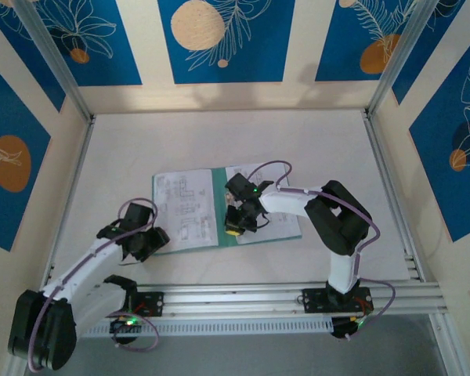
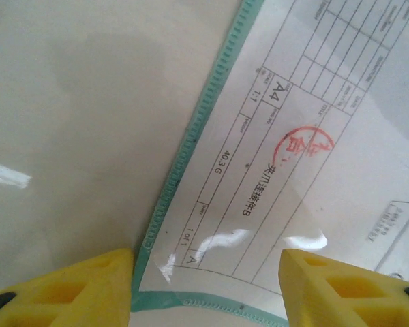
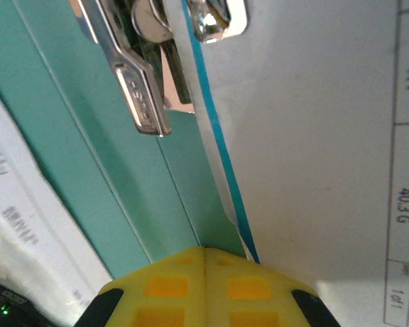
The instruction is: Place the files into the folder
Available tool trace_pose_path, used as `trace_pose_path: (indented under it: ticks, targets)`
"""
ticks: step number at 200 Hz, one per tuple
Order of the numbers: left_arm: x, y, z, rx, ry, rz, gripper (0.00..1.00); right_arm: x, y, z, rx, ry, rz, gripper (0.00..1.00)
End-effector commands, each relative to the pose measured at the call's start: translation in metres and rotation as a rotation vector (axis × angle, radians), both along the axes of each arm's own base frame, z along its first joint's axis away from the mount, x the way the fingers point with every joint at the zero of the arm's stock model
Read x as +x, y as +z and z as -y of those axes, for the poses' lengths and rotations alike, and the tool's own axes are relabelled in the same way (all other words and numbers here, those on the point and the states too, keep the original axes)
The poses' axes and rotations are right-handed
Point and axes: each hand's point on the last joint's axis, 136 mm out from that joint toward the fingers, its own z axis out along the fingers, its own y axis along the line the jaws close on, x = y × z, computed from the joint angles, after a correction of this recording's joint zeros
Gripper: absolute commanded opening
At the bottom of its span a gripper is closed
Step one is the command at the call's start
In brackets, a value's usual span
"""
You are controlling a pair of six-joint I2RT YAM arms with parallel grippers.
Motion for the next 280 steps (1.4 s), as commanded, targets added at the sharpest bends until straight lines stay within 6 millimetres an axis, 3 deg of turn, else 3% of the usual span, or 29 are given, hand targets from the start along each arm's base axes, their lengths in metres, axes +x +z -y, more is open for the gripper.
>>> trace_pose_path:
  ticks: [1,76,280]
  targets:
    - [0.017,0.033,0.043,-0.223,-0.081,0.126,0.56,-0.027,-0.048,0.035,-0.180,0.003,-0.107,0.01]
    - [0.017,0.044,0.045,-0.259,-0.080,0.181,0.55,-0.027,-0.048,0.034,-0.176,0.002,-0.109,0.01]
    - [0.028,0.125,0.063,-0.427,-0.122,0.432,0.56,-0.026,-0.050,0.038,-0.185,0.003,-0.113,0.01]
